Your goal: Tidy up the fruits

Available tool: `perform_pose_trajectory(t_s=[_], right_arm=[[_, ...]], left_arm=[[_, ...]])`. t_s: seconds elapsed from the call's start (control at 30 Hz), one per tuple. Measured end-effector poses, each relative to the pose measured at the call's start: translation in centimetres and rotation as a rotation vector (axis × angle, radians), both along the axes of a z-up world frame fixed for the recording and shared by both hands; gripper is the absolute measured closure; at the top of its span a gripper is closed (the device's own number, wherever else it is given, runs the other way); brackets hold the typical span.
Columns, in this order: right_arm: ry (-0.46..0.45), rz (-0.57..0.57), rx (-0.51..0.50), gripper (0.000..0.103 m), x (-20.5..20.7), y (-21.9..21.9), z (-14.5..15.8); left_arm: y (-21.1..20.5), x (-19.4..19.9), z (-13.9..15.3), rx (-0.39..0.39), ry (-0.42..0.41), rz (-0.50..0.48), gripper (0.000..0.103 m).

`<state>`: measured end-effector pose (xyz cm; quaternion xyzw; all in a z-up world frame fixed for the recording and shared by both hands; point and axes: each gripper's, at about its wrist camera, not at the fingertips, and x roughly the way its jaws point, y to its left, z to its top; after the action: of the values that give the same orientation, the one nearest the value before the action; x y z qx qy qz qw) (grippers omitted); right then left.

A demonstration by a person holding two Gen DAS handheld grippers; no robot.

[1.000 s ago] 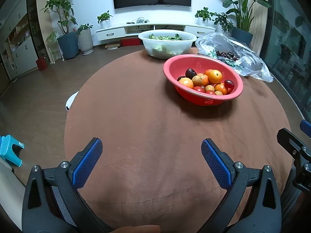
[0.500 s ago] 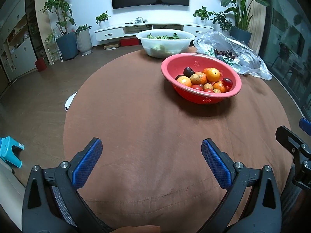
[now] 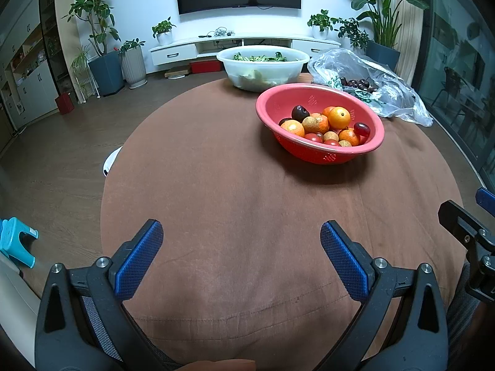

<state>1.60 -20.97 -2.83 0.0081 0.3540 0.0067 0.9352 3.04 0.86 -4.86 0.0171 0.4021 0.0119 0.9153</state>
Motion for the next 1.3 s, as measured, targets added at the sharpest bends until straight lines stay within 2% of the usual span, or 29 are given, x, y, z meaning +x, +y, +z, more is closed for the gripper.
perform_pose_trajectory(t_s=[1.3], right_arm=[[0.002, -0.001, 0.002, 0.0, -0.03, -0.05, 0.05]], left_arm=[[-0.02, -0.25, -0.27, 0.005, -0.003, -0.004, 0.0]])
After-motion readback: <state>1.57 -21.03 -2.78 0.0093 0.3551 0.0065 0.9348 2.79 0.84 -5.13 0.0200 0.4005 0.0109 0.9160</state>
